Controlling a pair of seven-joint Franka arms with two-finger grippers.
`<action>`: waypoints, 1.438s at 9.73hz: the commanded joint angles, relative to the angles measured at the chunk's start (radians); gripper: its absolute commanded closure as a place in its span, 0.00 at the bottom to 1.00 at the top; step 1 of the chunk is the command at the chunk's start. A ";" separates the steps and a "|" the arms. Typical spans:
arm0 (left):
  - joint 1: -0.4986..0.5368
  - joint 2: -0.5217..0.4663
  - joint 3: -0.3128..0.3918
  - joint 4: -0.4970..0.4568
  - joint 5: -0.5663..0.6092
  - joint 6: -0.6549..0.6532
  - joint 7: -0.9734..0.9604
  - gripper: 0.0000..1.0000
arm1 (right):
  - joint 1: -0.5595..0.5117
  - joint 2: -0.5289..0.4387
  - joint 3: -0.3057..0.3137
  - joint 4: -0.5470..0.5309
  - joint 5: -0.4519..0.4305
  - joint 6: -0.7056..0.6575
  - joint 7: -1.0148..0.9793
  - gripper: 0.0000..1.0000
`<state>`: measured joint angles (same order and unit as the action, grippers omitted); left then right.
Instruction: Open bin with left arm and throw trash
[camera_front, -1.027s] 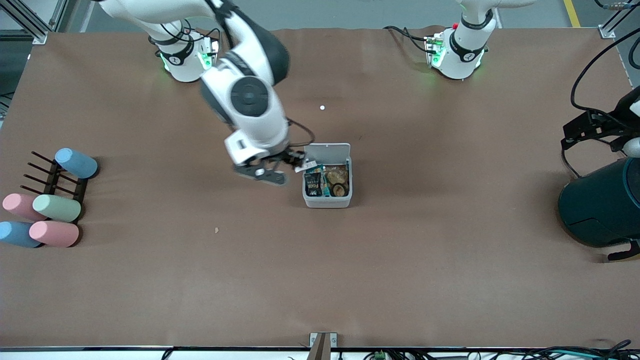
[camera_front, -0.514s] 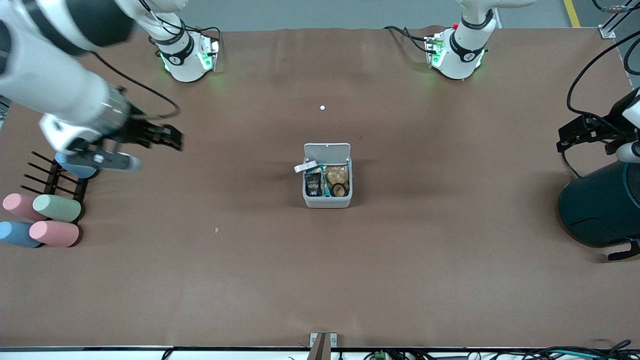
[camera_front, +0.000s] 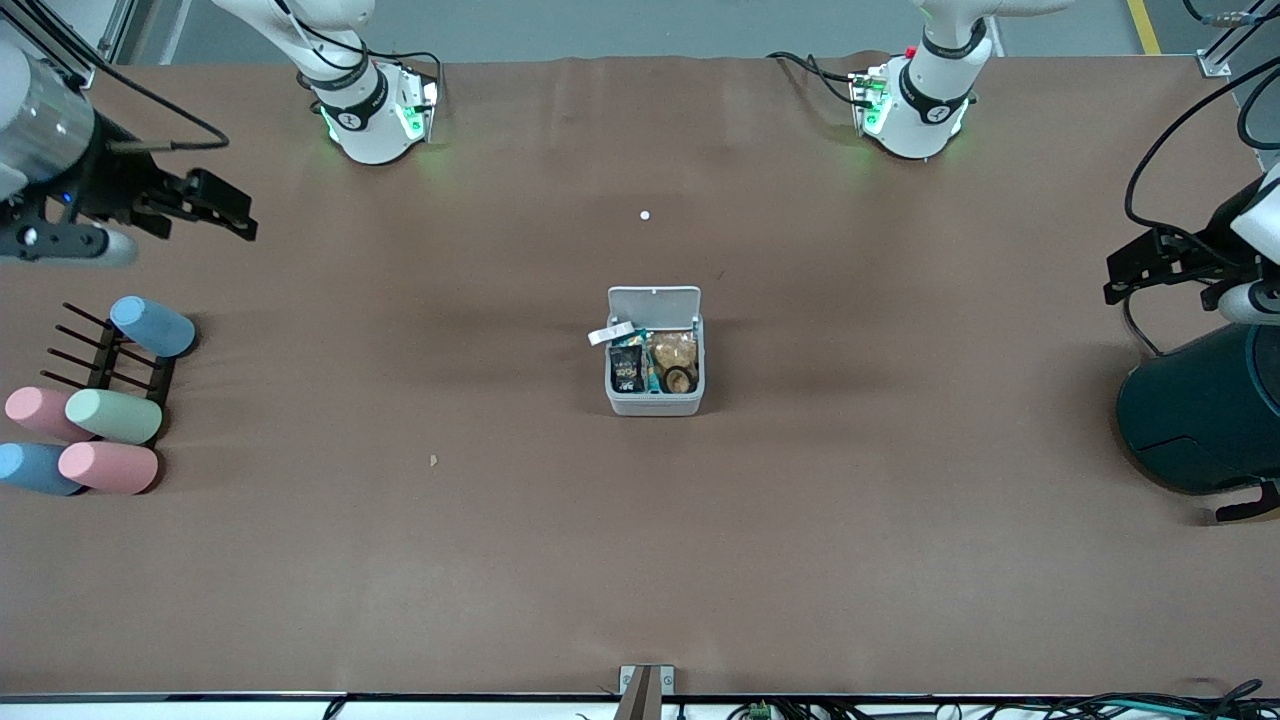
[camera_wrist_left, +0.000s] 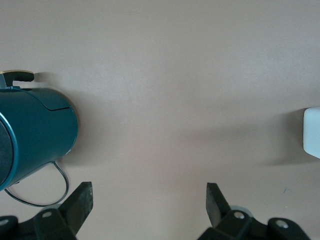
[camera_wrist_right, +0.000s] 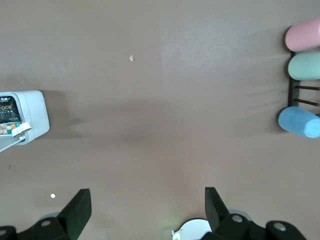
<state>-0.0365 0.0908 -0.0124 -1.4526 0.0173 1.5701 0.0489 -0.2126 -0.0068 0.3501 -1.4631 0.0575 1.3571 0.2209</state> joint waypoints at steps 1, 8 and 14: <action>0.009 -0.005 -0.004 0.015 -0.002 -0.012 -0.021 0.00 | -0.022 -0.039 -0.019 -0.040 0.005 0.007 -0.041 0.00; 0.007 0.021 0.003 0.055 0.001 -0.007 -0.021 0.00 | 0.223 -0.042 -0.334 -0.040 0.004 0.007 -0.121 0.00; 0.006 0.021 0.003 0.055 0.004 -0.007 -0.018 0.00 | 0.268 0.005 -0.353 0.033 0.001 0.023 -0.114 0.00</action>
<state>-0.0279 0.0990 -0.0095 -1.4266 0.0173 1.5705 0.0382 0.0565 -0.0189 0.0045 -1.4586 0.0575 1.3821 0.1082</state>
